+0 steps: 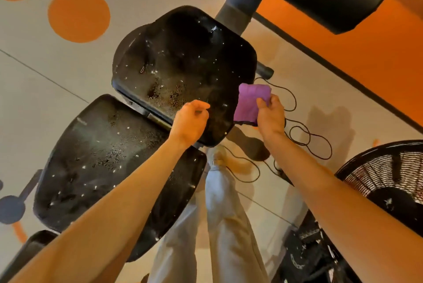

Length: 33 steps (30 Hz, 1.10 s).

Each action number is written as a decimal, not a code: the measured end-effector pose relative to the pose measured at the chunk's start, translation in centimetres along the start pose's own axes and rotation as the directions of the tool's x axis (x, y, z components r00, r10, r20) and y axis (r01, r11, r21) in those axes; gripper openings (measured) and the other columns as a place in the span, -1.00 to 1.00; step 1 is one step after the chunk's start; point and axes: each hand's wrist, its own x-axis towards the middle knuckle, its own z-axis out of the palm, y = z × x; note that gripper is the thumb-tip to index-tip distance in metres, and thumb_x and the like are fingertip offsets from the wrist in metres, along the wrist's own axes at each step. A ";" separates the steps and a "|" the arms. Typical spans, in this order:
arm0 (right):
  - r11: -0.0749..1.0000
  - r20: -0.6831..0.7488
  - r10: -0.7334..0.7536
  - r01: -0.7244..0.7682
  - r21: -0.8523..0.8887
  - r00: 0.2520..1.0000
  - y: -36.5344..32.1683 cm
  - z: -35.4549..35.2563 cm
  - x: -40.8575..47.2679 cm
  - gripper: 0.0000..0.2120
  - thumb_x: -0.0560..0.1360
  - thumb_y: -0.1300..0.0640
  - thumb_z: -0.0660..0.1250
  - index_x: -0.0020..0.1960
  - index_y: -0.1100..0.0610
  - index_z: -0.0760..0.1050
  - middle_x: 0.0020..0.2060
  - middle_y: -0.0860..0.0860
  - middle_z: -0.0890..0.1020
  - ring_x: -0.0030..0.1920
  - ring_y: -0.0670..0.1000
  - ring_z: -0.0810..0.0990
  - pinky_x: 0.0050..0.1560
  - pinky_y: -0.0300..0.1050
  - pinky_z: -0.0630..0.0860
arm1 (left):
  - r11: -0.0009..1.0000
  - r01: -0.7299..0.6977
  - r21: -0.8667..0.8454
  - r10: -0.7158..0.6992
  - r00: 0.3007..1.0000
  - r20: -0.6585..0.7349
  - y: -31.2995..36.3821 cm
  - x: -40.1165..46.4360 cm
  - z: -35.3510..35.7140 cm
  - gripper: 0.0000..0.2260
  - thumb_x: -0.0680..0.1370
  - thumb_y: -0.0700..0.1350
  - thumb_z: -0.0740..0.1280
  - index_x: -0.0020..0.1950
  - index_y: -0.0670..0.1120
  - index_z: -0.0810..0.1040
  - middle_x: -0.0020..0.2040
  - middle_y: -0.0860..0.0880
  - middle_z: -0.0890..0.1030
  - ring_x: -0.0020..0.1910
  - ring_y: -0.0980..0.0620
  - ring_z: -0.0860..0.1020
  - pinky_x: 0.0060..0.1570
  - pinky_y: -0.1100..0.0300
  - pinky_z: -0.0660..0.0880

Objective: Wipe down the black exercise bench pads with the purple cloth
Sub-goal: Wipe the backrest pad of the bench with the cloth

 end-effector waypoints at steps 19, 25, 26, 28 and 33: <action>0.791 0.024 -0.545 0.523 -0.316 0.838 1.2 6.1 18.4 -0.47 0.55 0.28 0.28 0.46 -0.01 0.29 0.43 0.11 0.29 0.43 0.10 0.28 0.34 0.11 0.43 | 0.781 -0.314 0.541 0.452 0.881 -0.141 -0.2 17.1 4.4 -0.55 0.62 -0.19 0.23 0.52 -0.13 0.30 0.59 -0.07 0.18 0.58 -0.06 0.15 0.56 0.06 0.09; 0.358 0.299 -0.678 0.657 -0.663 0.672 2.9 8.0 17.5 -0.40 0.54 -0.29 0.10 0.48 -0.01 0.29 0.54 0.06 0.15 0.53 0.23 0.03 0.47 0.24 0.04 | 0.616 -0.408 0.674 0.583 0.811 -0.042 -1.3 18.8 2.8 -0.55 0.62 -0.18 0.21 0.52 -0.19 0.30 0.58 -0.15 0.19 0.57 -0.15 0.14 0.54 0.00 0.00; 0.354 0.308 -0.674 0.660 -0.662 0.671 3.4 8.3 17.5 -0.37 0.54 -0.30 0.10 0.49 0.02 0.26 0.54 0.07 0.15 0.54 0.23 0.02 0.48 0.23 0.07 | 0.597 -0.405 0.693 0.589 0.808 -0.035 -1.5 18.9 2.5 -0.54 0.63 -0.16 0.20 0.53 -0.18 0.28 0.59 -0.14 0.18 0.58 -0.14 0.13 0.54 0.00 -0.01; 0.387 0.285 -0.680 0.661 -0.643 0.675 4.0 8.6 17.7 -0.42 0.59 -0.19 0.09 0.51 0.10 0.23 0.53 0.12 0.16 0.54 0.24 0.02 0.49 0.22 0.12 | 0.576 -0.382 0.722 0.585 0.810 -0.039 -2.0 19.2 1.8 -0.53 0.65 -0.13 0.17 0.56 -0.15 0.22 0.60 -0.11 0.14 0.59 -0.11 0.09 0.55 0.01 -0.05; 0.388 0.246 -0.703 0.649 -0.654 0.668 4.0 9.5 19.2 -0.54 0.64 0.07 0.10 0.48 0.24 0.24 0.49 0.22 0.24 0.51 0.24 0.13 0.52 0.17 0.09 | 0.565 -0.336 0.753 0.555 0.831 -0.045 -3.6 19.5 0.8 -0.51 0.67 0.01 0.03 0.59 -0.12 0.14 0.61 -0.08 0.10 0.60 -0.06 0.05 0.56 0.00 -0.04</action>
